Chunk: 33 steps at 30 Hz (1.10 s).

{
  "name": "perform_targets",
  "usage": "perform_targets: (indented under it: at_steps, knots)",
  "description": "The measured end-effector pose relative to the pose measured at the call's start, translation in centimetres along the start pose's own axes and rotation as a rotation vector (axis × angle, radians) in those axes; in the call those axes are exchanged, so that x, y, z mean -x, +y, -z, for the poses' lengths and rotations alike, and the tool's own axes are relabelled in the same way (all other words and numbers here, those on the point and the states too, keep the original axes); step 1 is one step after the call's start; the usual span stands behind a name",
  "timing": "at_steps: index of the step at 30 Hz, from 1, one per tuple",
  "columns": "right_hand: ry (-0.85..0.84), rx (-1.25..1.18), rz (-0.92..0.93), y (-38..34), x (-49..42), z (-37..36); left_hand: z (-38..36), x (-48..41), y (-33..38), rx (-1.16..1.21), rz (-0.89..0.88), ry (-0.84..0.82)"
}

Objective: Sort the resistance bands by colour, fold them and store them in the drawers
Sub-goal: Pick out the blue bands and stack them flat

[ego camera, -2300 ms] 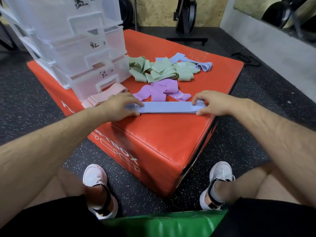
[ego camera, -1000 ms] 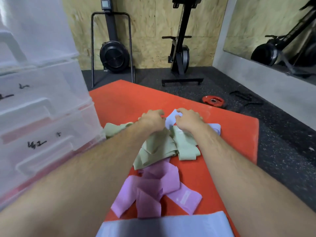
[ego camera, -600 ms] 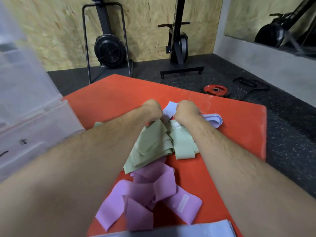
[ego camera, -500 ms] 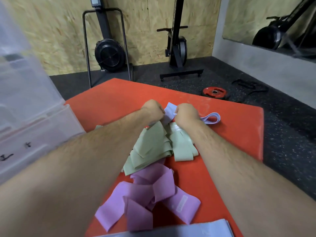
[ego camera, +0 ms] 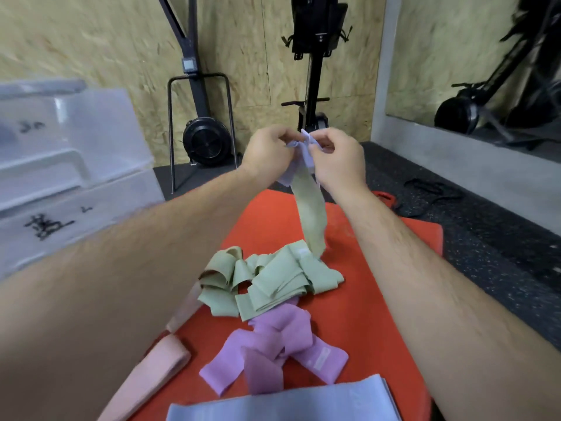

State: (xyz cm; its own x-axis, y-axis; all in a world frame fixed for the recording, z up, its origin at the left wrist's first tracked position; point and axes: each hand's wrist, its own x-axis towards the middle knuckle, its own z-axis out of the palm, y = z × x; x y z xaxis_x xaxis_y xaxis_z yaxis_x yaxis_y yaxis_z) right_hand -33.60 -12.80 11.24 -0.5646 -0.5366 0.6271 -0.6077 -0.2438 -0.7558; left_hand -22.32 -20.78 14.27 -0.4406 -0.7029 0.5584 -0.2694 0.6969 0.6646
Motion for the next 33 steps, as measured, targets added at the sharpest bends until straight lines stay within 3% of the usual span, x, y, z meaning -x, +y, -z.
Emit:
perform_targets:
  at_steps: [8, 16, 20, 26, 30, 33]
  knots:
    - [-0.130, 0.012, 0.098, -8.7, 3.5, 3.0, 6.9, 5.3, 4.9, -0.014, -0.122, 0.058]
    - [-0.180, 0.022, -0.064, -4.3, 16.3, 4.4, 6.0, 16.9, -2.2, -0.058, 0.121, -0.009]
    - [-0.083, 0.025, -0.192, -3.3, 16.4, 6.5, 5.1, 20.4, -5.4, -0.008, 0.255, 0.047]
    - [0.139, -0.017, -0.117, -5.0, 15.5, 9.4, 4.9, 19.7, -5.7, -0.078, 0.281, 0.014]
    - [0.009, 0.017, -0.013, -5.5, 15.3, 9.7, 4.4, 19.3, -5.2, -0.312, 0.376, 0.011]
    - [-0.201, 0.080, 0.061, -5.0, 15.7, 9.1, 4.4, 19.5, -3.0, -0.085, 0.197, 0.007]
